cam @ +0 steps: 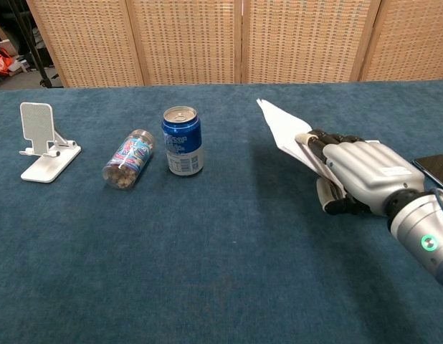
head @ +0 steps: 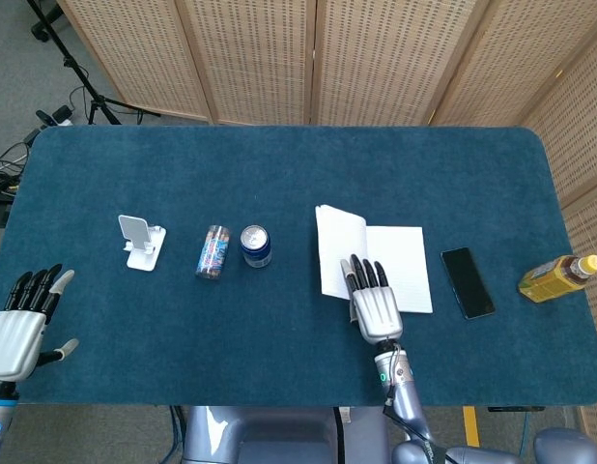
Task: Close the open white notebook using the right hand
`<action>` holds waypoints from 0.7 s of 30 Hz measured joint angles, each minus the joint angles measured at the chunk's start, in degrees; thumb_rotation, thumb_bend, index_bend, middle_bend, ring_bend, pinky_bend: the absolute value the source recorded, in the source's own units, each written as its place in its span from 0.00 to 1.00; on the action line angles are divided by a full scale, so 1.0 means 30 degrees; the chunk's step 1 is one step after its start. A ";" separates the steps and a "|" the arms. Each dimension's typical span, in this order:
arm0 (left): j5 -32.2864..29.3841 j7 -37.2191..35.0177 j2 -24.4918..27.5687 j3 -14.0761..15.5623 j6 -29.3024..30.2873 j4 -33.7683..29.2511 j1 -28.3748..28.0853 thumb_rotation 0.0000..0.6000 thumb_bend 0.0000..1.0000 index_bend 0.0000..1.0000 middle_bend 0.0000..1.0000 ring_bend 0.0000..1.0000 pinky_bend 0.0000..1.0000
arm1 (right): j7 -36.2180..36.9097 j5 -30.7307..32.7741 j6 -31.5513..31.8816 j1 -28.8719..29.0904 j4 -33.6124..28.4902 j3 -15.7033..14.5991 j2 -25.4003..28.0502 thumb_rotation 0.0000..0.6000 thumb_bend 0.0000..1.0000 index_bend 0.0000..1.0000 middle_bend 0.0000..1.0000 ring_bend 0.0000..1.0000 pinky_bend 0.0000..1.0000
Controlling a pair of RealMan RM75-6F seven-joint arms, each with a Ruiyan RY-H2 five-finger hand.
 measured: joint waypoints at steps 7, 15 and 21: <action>0.0060 -0.0088 0.0025 0.0022 0.0064 -0.0043 0.0029 1.00 0.03 0.00 0.00 0.00 0.00 | 0.0167 -0.0351 0.0904 -0.0425 -0.0688 0.0093 0.0545 1.00 0.46 0.00 0.00 0.00 0.00; 0.0207 -0.0244 -0.0015 0.0010 0.0249 0.0012 0.0063 1.00 0.03 0.00 0.00 0.00 0.00 | 0.0637 -0.0477 0.1326 -0.0729 -0.0722 0.0235 0.0895 1.00 0.44 0.00 0.00 0.00 0.00; 0.0211 -0.0317 -0.0069 -0.0017 0.0308 0.0093 0.0079 1.00 0.03 0.00 0.00 0.00 0.00 | 0.0860 -0.0674 0.1825 -0.0943 -0.1015 0.0549 0.1532 1.00 0.44 0.00 0.00 0.00 0.00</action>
